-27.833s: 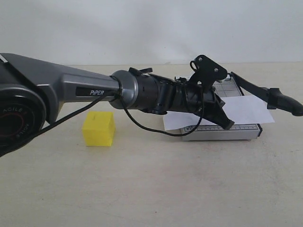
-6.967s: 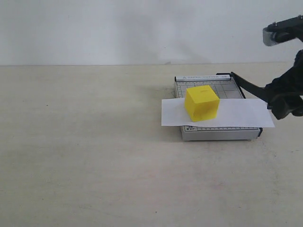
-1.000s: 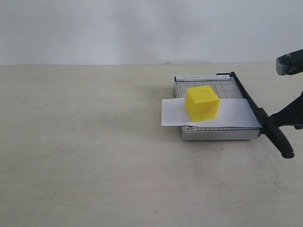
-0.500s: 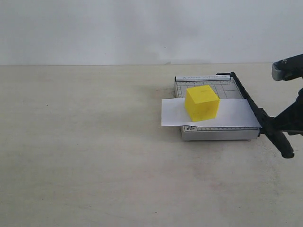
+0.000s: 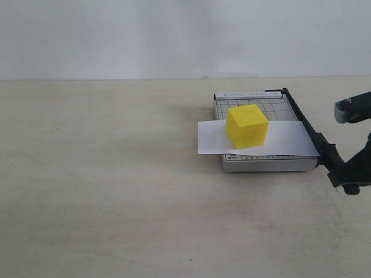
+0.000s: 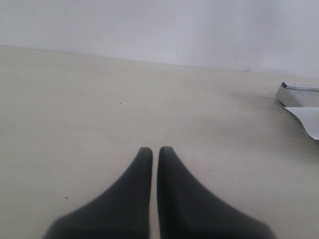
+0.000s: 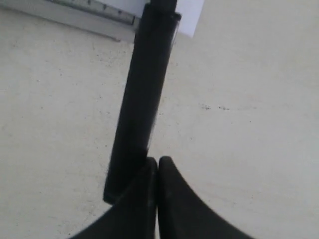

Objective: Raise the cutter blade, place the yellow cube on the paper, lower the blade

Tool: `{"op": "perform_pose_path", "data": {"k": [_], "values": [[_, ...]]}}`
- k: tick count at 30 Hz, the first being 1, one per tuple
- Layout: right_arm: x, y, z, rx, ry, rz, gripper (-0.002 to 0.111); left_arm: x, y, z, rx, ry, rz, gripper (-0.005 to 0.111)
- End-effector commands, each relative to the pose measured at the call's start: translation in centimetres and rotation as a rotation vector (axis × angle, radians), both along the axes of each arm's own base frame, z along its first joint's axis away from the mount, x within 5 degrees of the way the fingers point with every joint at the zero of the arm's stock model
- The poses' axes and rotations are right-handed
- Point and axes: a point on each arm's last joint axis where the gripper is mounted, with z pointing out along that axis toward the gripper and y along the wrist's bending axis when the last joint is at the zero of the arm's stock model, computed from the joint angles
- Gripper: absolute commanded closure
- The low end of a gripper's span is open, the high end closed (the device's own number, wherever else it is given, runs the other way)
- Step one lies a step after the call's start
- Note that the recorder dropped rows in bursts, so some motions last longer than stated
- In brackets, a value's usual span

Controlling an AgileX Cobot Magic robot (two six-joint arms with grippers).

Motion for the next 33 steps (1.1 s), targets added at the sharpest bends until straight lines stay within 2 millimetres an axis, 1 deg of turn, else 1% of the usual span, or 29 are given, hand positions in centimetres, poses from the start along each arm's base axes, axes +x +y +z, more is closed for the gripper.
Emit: {"op": "perform_pose_path", "data": {"k": [1, 4, 8, 10, 16, 18, 20, 23, 25, 27, 29, 31, 33], "values": [[-0.5, 0.1, 2.1, 0.029, -0.11, -0.003, 0.108, 0.0, 0.0, 0.2, 0.0, -0.016, 0.002, 0.102], [-0.7, 0.1, 3.7, 0.034, -0.162, -0.004, 0.108, 0.0, 0.0, 0.2, 0.0, -0.016, 0.002, 0.102], [-0.5, 0.1, 3.9, 0.033, -0.157, -0.005, 0.108, 0.0, 0.0, 0.2, 0.0, -0.016, 0.002, 0.102], [-0.3, 0.2, 3.3, 0.033, -0.132, -0.007, 0.108, 0.0, 0.0, 0.2, 0.0, -0.016, 0.002, 0.102], [0.9, 0.6, -0.6, 0.048, 0.023, 0.001, 0.108, 0.0, 0.0, 0.2, 0.0, -0.016, 0.002, 0.102], [1.0, 0.6, -1.0, 0.047, 0.033, 0.001, 0.108, 0.0, 0.0, 0.2, 0.0, -0.016, 0.002, 0.102], [1.0, 0.5, -0.9, 0.039, 0.03, 0.007, 0.108, 0.0, 0.0, 0.2, 0.0, -0.016, 0.002, 0.102], [0.9, 0.5, -0.3, 0.042, -0.002, 0.009, 0.108, 0.0, 0.0, 0.2, 0.0, -0.016, 0.002, 0.102], [0.8, 0.5, 1.6, 0.052, -0.104, 0.011, 0.108, 0.0, 0.0, 0.2, 0.0, -0.016, 0.002, 0.102], [0.4, 0.5, 3.9, 0.063, -0.211, 0.014, 0.108, 0.0, 0.0, 0.2, 0.0, -0.016, 0.002, 0.102], [0.2, 0.5, 5.3, 0.066, -0.248, 0.014, 0.108, 0.0, 0.0, 0.2, 0.0, -0.016, 0.002, 0.102], [0.2, 0.5, 5.6, 0.066, -0.241, 0.014, 0.108, 0.0, 0.0, 0.2, 0.0, -0.016, 0.002, 0.102], [0.4, 0.5, 5.1, 0.063, -0.209, 0.013, 0.108, 0.0, 0.0, 0.2, 0.0, -0.016, 0.002, 0.102]]}}
